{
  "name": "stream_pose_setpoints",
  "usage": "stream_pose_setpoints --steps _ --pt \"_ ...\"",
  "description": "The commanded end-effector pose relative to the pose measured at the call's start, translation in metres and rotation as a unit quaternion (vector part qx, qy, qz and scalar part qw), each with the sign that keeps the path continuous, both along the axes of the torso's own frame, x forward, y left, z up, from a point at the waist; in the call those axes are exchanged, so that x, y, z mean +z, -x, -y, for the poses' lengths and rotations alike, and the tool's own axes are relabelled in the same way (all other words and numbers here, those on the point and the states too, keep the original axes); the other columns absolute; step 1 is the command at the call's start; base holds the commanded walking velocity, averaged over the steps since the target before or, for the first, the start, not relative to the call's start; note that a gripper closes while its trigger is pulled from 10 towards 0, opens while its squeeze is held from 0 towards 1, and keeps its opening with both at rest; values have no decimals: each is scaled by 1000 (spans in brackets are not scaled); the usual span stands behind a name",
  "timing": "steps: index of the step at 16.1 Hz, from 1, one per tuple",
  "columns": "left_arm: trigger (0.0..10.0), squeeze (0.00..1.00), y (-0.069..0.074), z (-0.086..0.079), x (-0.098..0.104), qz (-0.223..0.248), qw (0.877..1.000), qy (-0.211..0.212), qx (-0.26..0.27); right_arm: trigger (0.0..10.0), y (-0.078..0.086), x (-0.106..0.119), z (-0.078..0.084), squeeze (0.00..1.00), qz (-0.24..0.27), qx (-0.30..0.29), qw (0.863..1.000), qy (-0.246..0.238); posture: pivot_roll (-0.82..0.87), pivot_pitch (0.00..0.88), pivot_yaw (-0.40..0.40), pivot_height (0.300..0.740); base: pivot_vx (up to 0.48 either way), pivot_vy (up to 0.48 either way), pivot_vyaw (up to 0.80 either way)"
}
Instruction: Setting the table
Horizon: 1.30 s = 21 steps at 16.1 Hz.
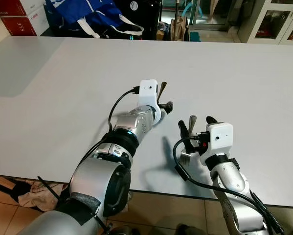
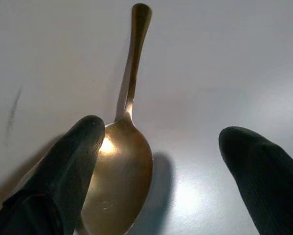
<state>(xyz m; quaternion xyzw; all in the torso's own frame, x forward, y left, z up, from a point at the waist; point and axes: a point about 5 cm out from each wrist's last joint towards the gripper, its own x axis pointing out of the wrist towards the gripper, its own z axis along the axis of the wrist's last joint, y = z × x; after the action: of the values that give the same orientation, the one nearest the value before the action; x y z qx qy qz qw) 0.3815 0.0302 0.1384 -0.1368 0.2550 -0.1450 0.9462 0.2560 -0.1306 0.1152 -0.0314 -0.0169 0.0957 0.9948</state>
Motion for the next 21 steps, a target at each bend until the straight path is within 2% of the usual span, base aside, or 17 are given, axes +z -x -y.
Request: stream_pose_setpoints --steps 1,5,10,11,16,21 --pt "10000 0 3 3 -7 -35 999 32 11 10000 2 3 0 0 3 -1 1000 5 -101 90 89 740 0 0 0" --pt "10000 0 8 5 -14 -78 993 83 30 10000 3 3 3 0 3 -3 1000 11 -109 78 91 740 0 0 0" --pt "10000 0 7 11 -7 -82 991 106 21 10000 2 3 4 0 2 -1 1000 15 -108 66 89 740 0 0 0" --pt "10000 0 8 17 -3 -83 990 113 6 10000 2 3 5 0 2 -1 1000 17 -107 63 88 740 0 0 0" --pt "10000 0 17 25 -5 -101 990 98 -34 10000 0 3 6 0 0 -3 1000 18 -102 63 87 740 0 0 0" --pt "10000 0 27 6 -7 -112 991 58 -50 10000 -1 2 10 0 -3 -2 1000 23 -84 75 75 740 0 0 0"
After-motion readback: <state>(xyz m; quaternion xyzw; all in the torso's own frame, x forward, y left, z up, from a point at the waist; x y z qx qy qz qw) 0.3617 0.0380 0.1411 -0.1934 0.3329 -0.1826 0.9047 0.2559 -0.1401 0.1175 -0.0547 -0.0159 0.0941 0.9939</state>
